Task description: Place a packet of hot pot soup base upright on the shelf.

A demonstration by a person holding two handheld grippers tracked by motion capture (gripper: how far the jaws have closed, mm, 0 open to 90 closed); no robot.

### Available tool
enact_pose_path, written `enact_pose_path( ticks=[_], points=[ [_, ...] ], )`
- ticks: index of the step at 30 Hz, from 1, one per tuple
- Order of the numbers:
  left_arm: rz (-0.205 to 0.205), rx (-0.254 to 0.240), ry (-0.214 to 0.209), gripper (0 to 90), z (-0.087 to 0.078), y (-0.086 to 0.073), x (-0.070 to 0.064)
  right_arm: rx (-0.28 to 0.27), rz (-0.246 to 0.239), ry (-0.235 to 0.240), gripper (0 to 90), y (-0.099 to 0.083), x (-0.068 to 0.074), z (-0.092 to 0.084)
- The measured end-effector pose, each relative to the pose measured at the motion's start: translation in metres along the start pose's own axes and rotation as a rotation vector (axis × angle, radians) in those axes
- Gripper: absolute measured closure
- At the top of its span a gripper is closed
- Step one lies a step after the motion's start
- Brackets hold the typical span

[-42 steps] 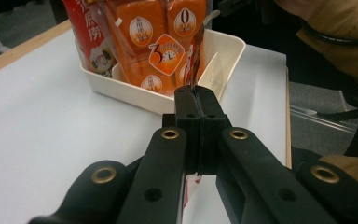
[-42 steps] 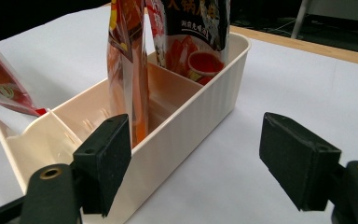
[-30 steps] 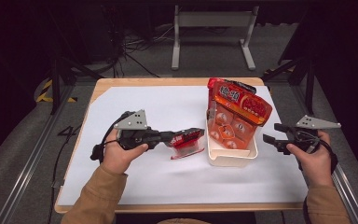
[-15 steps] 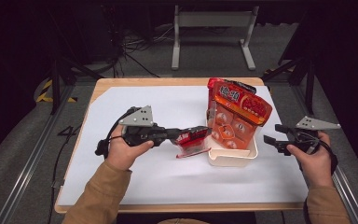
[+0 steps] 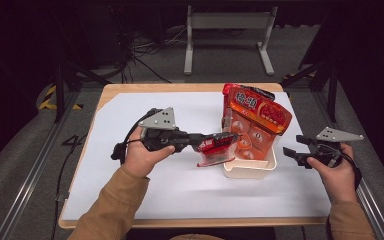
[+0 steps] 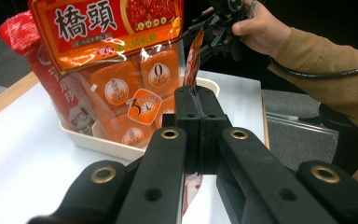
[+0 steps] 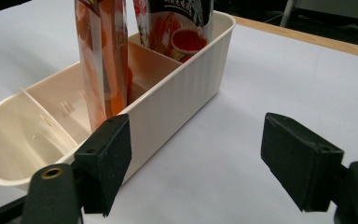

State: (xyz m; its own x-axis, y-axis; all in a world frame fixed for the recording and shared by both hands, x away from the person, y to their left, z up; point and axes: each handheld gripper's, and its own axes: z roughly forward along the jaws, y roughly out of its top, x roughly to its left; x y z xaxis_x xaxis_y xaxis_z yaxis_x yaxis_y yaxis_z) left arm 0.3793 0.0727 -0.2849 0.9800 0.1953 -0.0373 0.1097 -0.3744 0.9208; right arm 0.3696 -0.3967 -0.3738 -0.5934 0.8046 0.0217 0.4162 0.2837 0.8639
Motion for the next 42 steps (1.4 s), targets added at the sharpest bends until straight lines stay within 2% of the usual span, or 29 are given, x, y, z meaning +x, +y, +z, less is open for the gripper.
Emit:
enact_pose_path(
  ticks=[8, 17, 23, 32, 42],
  points=[
    [0.023, 0.017, -0.011, 90.0, 0.012, 0.013, 0.000, -0.006, 0.000, 0.004, 25.2, 0.001, -0.001, 0.000],
    [0.050, 0.028, -0.023, 90.0, 0.025, 0.021, 0.001, -0.005, -0.009, 0.004, 25.1, 0.002, -0.001, 0.002],
    [0.056, 0.010, -0.030, 90.0, 0.033, 0.026, 0.000, -0.005, -0.013, 0.008, 25.1, 0.003, -0.001, 0.003],
    [0.071, -0.003, -0.070, 90.0, 0.049, 0.034, -0.001, -0.006, -0.011, 0.015, 24.7, 0.003, -0.002, 0.004],
    [0.082, -0.010, -0.084, 90.0, 0.065, 0.039, -0.006, -0.010, -0.004, 0.011, 24.3, 0.002, -0.003, 0.002]
  ],
)
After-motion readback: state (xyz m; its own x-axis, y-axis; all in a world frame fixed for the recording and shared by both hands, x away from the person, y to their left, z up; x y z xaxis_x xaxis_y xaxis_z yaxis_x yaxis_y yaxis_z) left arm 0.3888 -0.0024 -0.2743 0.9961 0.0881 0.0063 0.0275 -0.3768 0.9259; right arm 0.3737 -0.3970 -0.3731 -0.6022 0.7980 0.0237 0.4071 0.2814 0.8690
